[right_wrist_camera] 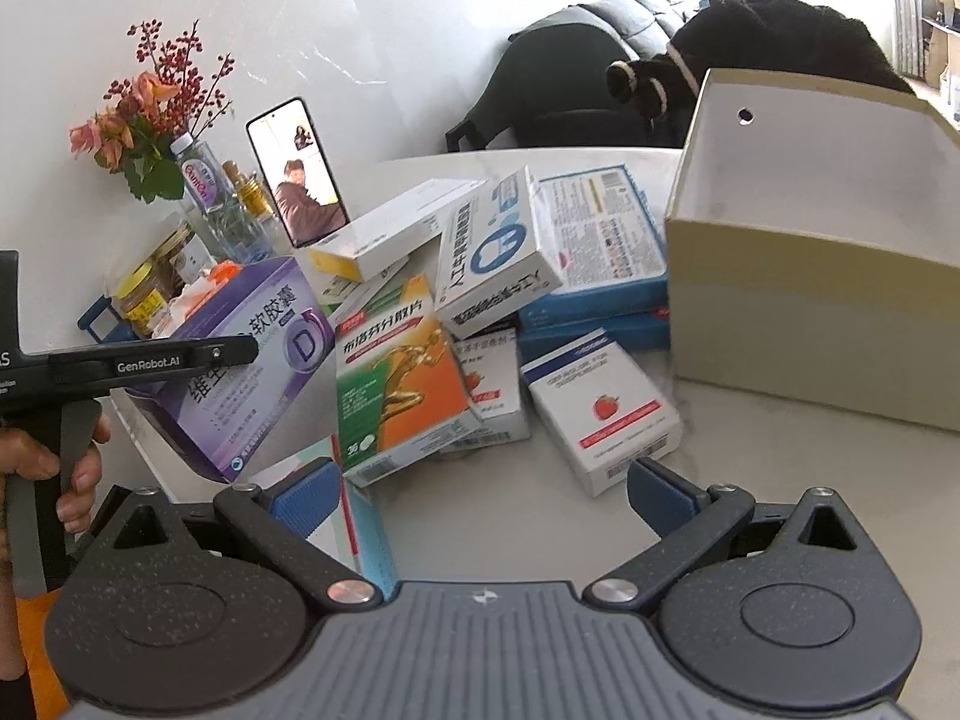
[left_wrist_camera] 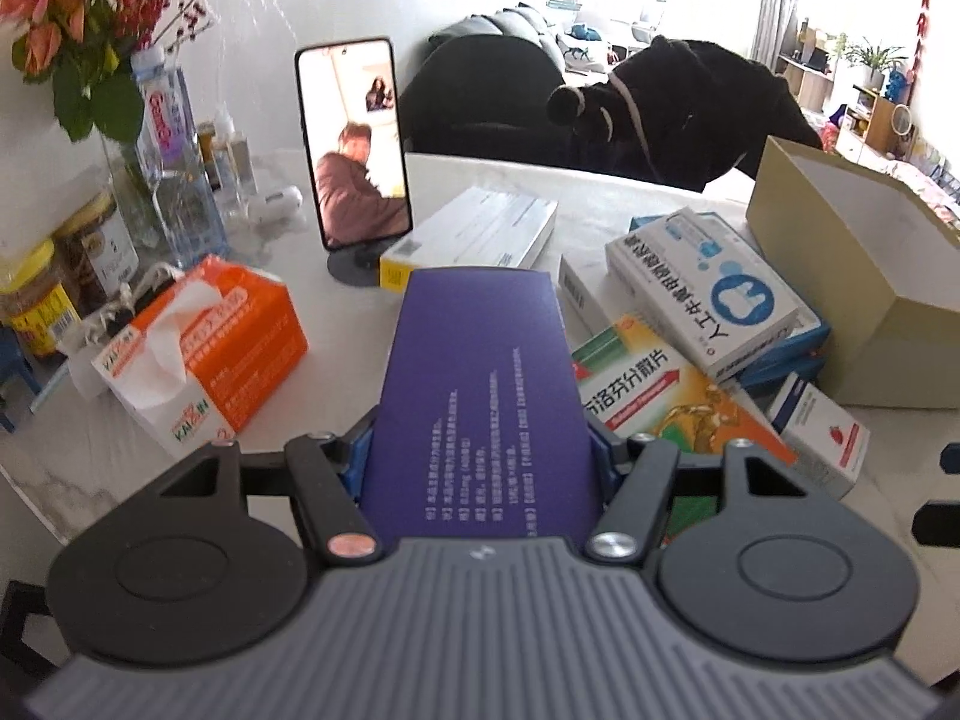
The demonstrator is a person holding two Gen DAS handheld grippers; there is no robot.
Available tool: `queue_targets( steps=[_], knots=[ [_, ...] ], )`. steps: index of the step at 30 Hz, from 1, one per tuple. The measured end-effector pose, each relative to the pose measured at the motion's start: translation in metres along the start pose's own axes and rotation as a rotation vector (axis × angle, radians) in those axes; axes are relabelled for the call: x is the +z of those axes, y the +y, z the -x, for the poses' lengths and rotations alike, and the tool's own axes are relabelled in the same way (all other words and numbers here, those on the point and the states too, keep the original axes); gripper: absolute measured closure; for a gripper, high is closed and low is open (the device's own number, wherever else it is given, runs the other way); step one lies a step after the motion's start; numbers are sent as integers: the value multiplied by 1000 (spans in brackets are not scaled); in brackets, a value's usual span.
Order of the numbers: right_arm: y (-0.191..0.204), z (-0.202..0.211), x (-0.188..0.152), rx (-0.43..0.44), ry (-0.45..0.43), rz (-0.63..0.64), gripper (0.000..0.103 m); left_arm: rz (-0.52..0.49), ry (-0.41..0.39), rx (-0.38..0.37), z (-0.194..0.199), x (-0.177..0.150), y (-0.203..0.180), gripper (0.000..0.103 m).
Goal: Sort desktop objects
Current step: 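Lift the purple box with the left tool out of the pile, then carry the purple box with the left tool into the beige box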
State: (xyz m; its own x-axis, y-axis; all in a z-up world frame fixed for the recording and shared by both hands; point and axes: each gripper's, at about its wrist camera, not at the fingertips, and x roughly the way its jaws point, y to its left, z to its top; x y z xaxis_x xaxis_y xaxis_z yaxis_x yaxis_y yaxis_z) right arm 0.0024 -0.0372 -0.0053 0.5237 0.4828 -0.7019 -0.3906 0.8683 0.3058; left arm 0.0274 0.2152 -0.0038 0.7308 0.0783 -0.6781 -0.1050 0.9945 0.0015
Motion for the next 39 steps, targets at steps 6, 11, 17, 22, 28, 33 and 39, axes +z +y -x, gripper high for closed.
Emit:
queue_targets(
  steps=[6,11,17,22,28,33,39],
  knots=[
    [-6,9,9,-15,-20,6,1,-3,-35,-5,9,12,-10,40],
    [-14,18,18,-22,-43,0,1,-10,-57,-37,10,25,-27,40],
    [-30,32,28,-52,-66,-9,1,-33,-68,-93,3,43,-60,40],
    [-47,45,38,-80,-92,-28,1,-38,-72,-131,-6,58,-89,40],
    [-68,60,50,-113,-127,-45,1,-71,-88,-182,-11,77,-124,40],
    [-89,73,61,-144,-160,-68,1,-94,-89,-218,-19,91,-148,40],
    [-112,84,69,-171,-189,-97,1,-131,-82,-250,-33,104,-177,40]
  ],
)
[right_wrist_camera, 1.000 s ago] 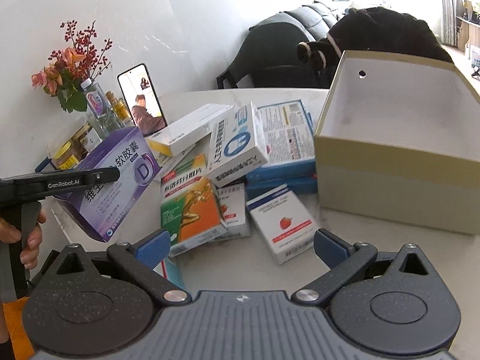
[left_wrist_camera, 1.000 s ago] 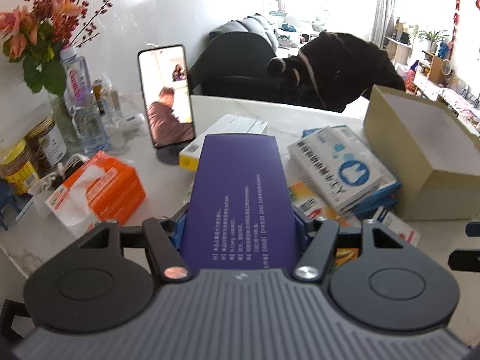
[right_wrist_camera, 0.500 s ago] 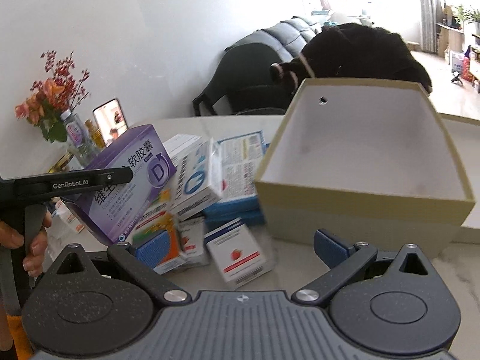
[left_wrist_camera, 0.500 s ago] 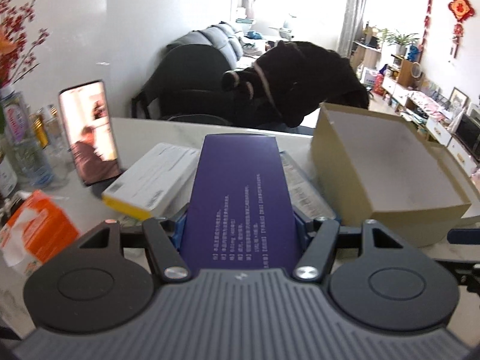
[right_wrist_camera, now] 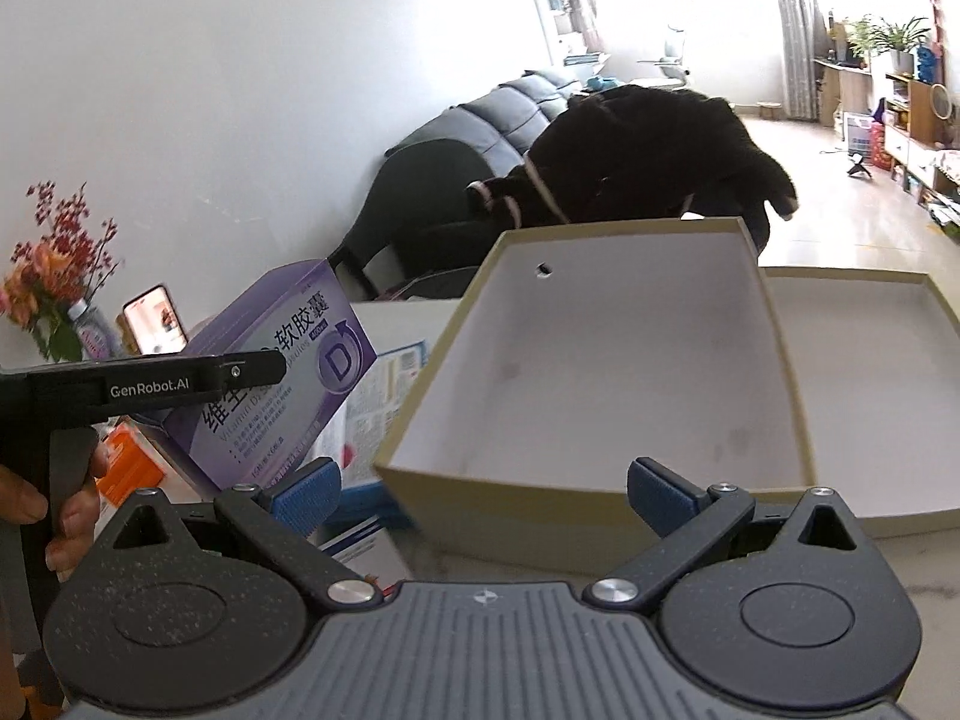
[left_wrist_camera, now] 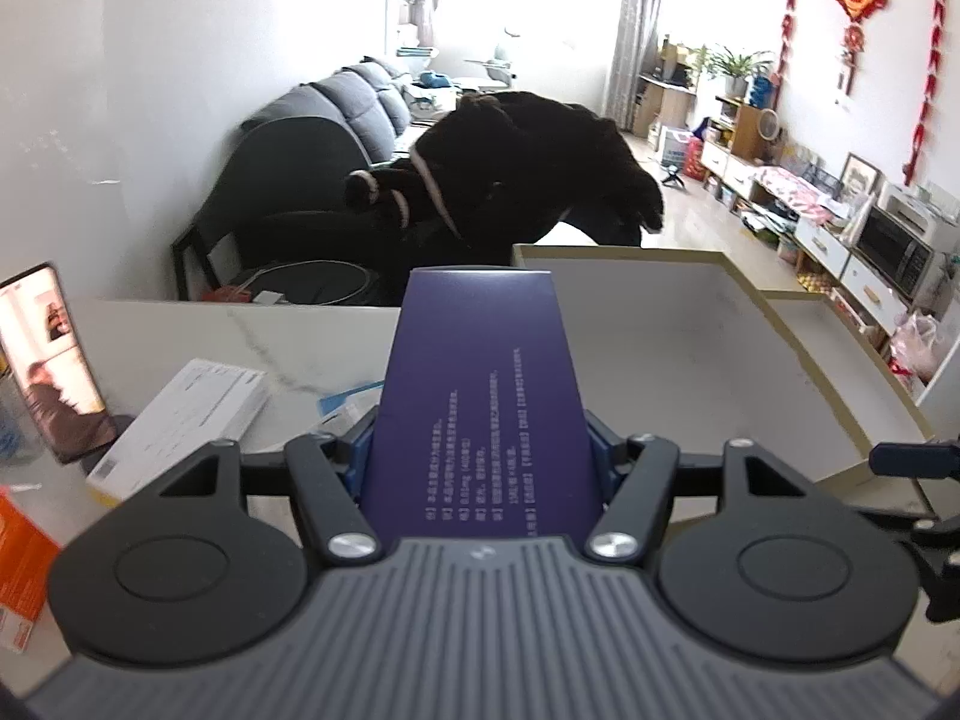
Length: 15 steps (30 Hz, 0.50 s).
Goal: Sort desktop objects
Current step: 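Carry the purple box with the left tool into the beige box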
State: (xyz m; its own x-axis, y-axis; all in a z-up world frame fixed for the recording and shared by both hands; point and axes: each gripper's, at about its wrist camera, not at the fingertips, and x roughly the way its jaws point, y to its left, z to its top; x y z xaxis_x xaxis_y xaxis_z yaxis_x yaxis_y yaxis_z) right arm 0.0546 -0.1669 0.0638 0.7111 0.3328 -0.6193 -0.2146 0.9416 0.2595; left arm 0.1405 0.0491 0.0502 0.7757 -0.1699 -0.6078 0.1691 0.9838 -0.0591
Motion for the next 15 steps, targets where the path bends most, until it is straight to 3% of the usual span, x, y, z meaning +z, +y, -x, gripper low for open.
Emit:
queue_targets(
  steps=[15],
  knots=[
    [-71,0,25,-162,-48,-84,1,-51,45,-105,-67,33,-68,40]
  ],
)
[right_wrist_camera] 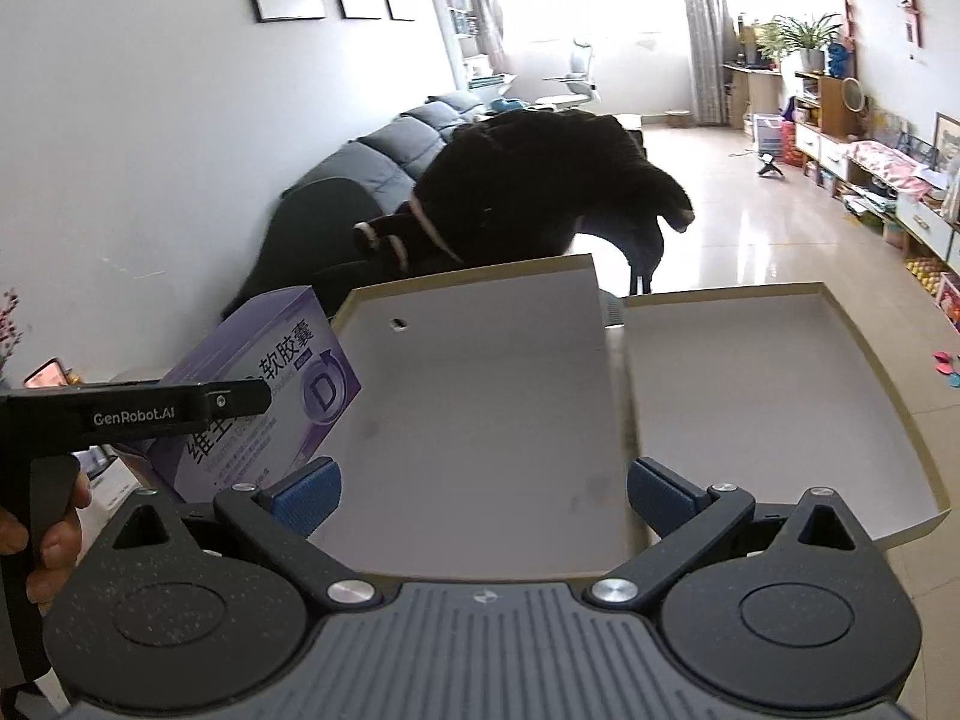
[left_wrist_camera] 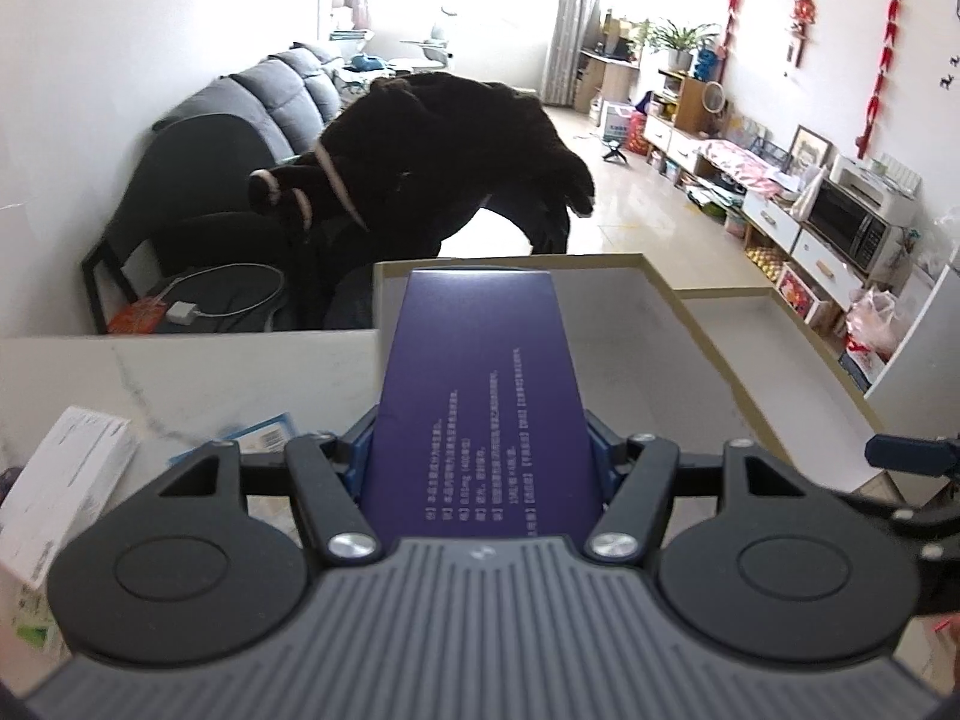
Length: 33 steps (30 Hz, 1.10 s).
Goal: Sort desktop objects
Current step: 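Carry the purple box with the left tool into the beige box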
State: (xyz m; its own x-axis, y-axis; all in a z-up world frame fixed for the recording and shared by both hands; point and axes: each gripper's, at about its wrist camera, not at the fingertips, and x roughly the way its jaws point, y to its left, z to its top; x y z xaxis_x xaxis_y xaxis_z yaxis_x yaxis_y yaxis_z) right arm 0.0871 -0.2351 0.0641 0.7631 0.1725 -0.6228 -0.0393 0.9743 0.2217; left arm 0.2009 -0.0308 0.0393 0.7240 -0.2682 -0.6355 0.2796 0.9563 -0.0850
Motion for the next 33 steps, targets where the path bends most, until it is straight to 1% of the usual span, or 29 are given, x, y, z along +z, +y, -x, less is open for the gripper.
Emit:
queue_targets(
  steps=[3,10,18,25,33],
  knots=[
    [-11,-11,3,-20,9,-13,1,-7,16,-16,-18,6,-13,40],
    [-35,-38,6,-48,47,-56,7,-3,73,-58,-59,18,-37,40],
    [-48,-65,6,-55,88,-51,18,23,124,-69,-100,24,-55,40],
    [-55,-76,7,-50,102,-50,23,55,161,-81,-119,22,-63,40],
    [-54,-76,8,-54,110,-31,23,100,192,-77,-137,21,-68,40]
  ],
)
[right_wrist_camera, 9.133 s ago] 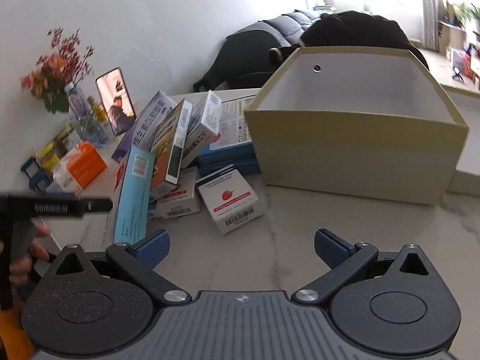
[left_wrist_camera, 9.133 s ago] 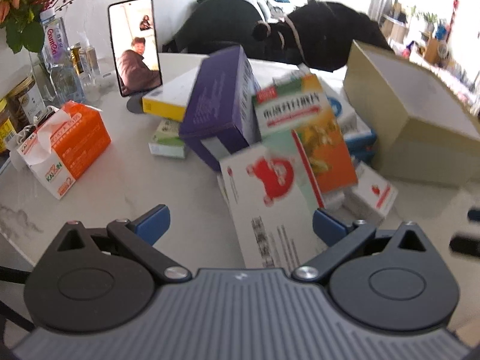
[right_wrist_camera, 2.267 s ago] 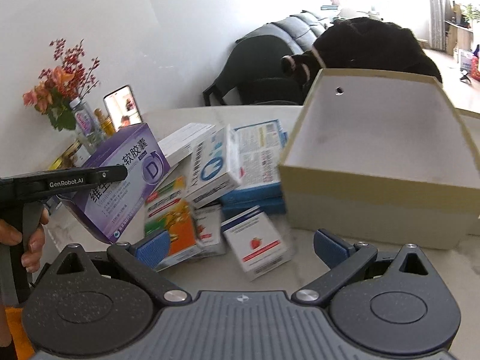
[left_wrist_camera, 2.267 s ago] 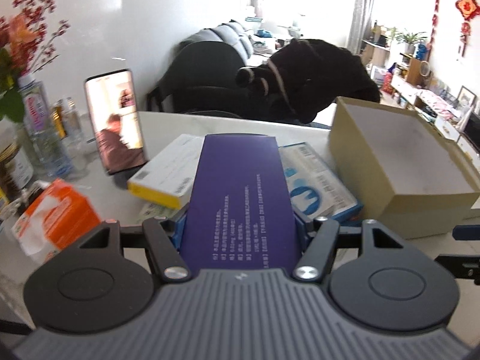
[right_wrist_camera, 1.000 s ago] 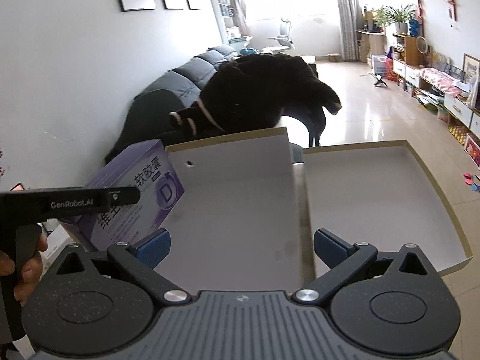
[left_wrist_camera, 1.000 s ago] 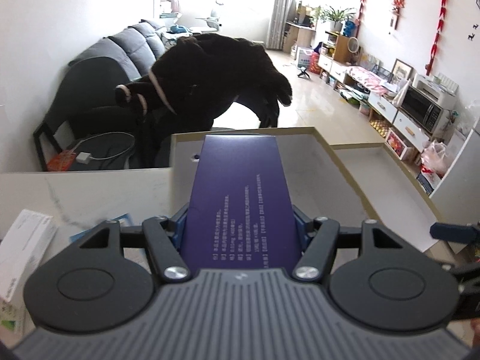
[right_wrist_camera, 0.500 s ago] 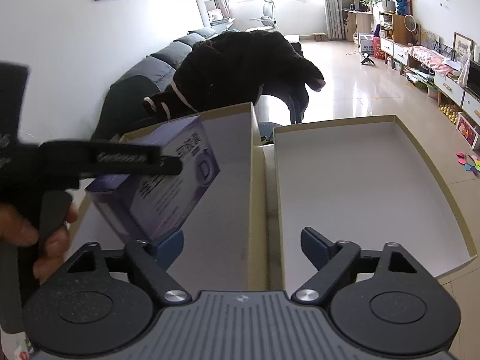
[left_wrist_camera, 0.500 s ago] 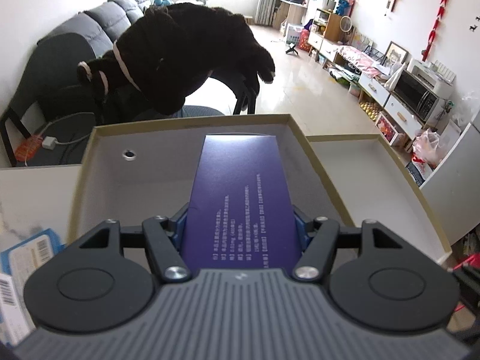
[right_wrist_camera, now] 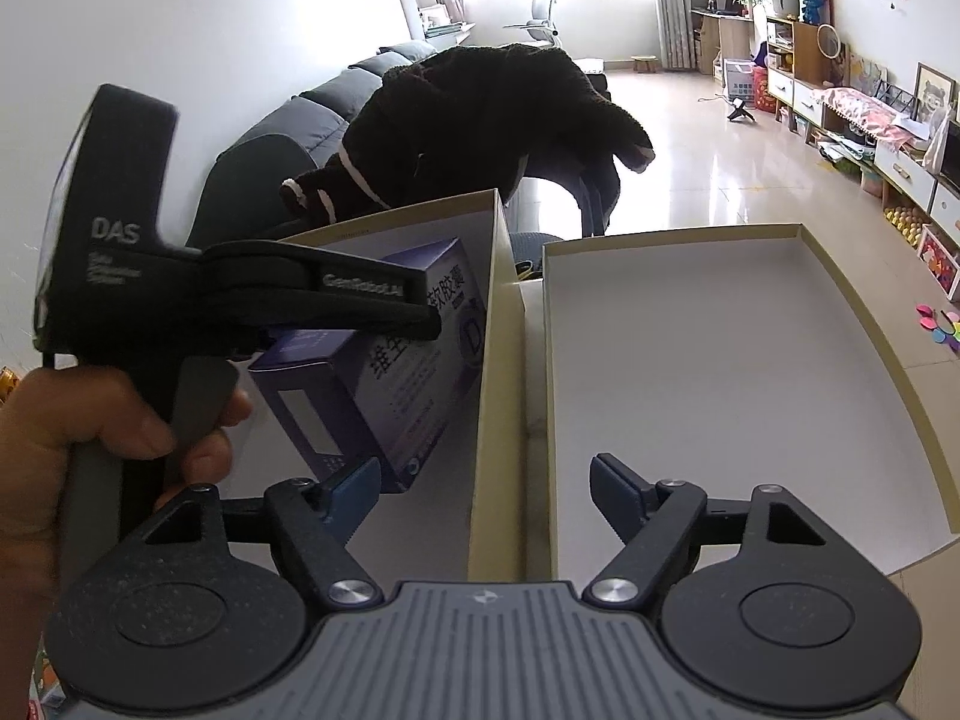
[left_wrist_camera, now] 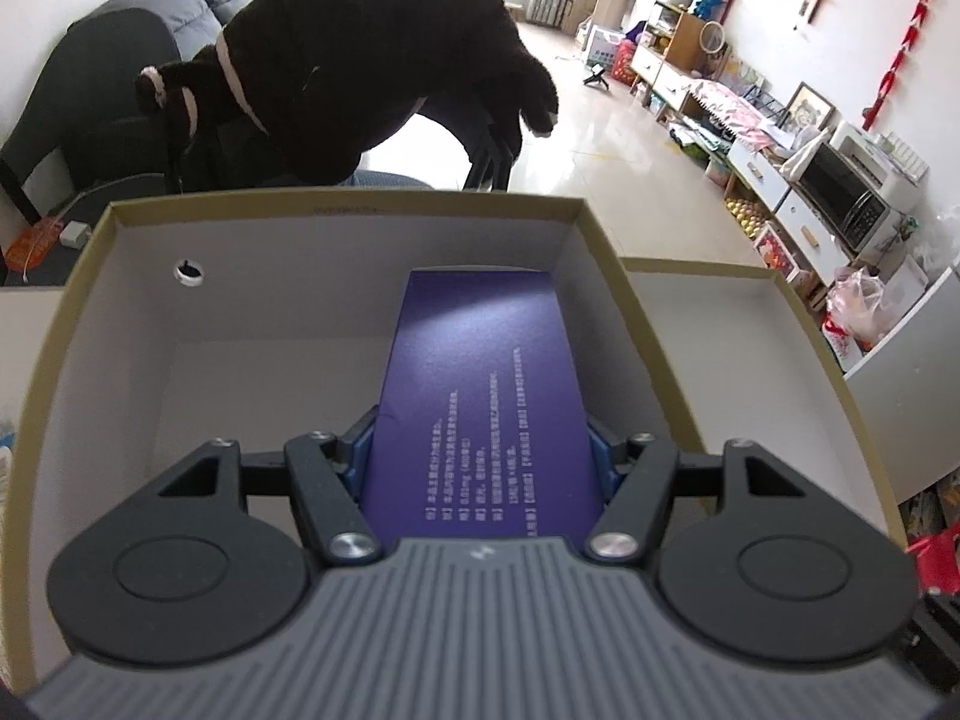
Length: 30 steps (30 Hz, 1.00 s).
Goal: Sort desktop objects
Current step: 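Carry the purple box with the left tool into the beige box, then open the left tool to release the purple box inside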
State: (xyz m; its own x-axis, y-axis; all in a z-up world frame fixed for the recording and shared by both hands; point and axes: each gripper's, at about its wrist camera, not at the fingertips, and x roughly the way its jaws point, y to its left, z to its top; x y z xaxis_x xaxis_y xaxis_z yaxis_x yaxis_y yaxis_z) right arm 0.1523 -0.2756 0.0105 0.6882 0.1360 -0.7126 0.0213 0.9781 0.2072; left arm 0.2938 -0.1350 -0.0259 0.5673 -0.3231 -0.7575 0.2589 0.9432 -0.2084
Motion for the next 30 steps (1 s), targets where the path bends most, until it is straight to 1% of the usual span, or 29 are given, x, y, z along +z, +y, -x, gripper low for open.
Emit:
queue_targets(
  steps=[8,11,13,15,20,24,30],
  knots=[
    [4,-5,2,7,14,27,23,-10,7,6,-3,1,-6,39],
    [3,-10,3,14,19,29,23,-21,35,2,-6,2,-7,39],
    [4,-13,3,19,26,34,23,-17,66,-14,-7,1,-4,39],
    [6,-14,2,20,31,42,23,-16,77,-32,-7,-1,-1,38],
    [13,-17,3,13,32,72,23,-41,50,-65,9,-1,2,38],
    [18,-20,3,-1,37,98,23,-93,19,-52,22,1,1,38],
    [24,-27,1,-18,50,119,21,-108,4,-55,34,0,10,36]
  ],
)
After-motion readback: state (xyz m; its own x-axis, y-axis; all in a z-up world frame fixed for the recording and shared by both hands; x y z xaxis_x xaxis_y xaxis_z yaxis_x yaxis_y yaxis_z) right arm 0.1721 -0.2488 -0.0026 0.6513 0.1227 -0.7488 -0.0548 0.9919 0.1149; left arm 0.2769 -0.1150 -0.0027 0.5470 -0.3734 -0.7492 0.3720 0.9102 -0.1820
